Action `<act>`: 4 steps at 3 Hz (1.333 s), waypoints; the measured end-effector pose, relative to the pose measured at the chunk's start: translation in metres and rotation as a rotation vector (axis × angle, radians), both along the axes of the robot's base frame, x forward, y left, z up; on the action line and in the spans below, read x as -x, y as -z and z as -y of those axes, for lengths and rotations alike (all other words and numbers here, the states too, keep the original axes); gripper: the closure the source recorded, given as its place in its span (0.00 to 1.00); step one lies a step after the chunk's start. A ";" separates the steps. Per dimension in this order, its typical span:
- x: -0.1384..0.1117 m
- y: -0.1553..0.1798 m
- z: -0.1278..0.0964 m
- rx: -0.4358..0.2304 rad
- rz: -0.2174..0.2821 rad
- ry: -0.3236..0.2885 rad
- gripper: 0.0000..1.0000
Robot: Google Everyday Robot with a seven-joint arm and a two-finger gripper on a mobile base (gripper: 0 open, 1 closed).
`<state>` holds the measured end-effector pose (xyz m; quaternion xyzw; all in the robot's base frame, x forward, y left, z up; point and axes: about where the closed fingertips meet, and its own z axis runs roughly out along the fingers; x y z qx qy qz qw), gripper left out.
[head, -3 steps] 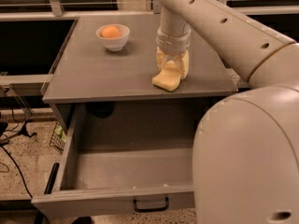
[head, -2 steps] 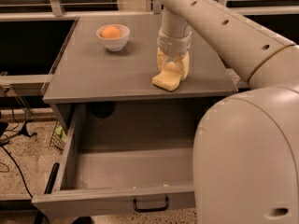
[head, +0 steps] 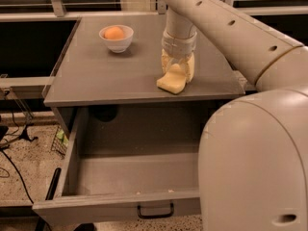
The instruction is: Pick sponge from top drawer and place on counter
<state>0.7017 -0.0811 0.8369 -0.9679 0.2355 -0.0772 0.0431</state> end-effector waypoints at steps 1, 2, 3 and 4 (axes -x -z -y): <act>0.000 0.000 0.000 0.000 0.000 0.000 0.27; 0.000 0.000 0.000 0.000 0.000 0.000 0.04; 0.000 0.000 0.000 0.000 0.000 0.000 0.00; 0.000 0.000 0.000 0.000 0.000 0.000 0.00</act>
Offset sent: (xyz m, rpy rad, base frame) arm 0.0000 0.0000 0.0000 0.0000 0.0000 0.0000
